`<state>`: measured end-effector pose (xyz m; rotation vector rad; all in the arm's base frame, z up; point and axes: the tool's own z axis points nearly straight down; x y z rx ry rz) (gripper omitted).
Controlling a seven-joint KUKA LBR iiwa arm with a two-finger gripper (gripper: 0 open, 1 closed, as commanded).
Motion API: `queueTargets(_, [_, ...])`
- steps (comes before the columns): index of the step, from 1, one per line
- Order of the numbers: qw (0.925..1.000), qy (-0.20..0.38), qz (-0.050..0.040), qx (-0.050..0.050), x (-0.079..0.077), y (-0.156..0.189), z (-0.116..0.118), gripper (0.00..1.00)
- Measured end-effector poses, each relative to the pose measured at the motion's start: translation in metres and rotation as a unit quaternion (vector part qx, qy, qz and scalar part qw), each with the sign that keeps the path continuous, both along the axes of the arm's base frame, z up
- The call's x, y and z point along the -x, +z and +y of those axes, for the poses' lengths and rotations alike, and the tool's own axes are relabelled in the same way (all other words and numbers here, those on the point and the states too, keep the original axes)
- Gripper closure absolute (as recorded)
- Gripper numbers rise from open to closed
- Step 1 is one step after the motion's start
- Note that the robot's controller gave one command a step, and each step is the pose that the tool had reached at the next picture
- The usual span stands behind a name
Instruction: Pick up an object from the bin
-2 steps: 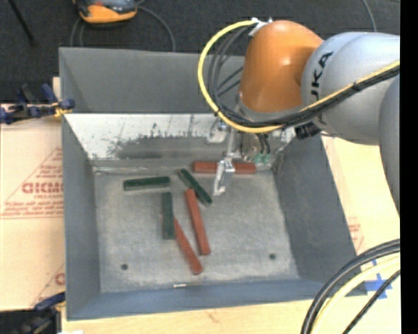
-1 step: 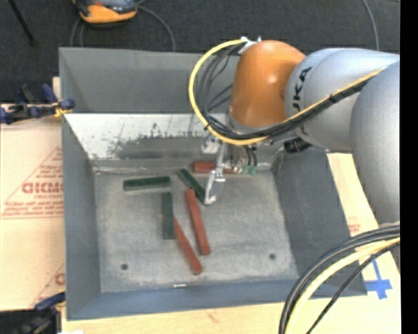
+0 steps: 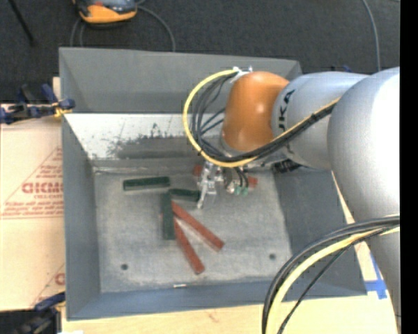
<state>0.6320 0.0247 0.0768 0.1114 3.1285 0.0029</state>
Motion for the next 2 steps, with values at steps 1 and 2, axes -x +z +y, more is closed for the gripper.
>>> queueTargets(1, [1.0000,0.000,0.0000,0.000,0.000,0.000,0.000,1.00])
queueTargets(2, [0.9999,0.010,-0.0013,0.001,-0.026,0.176,0.011,1.00])
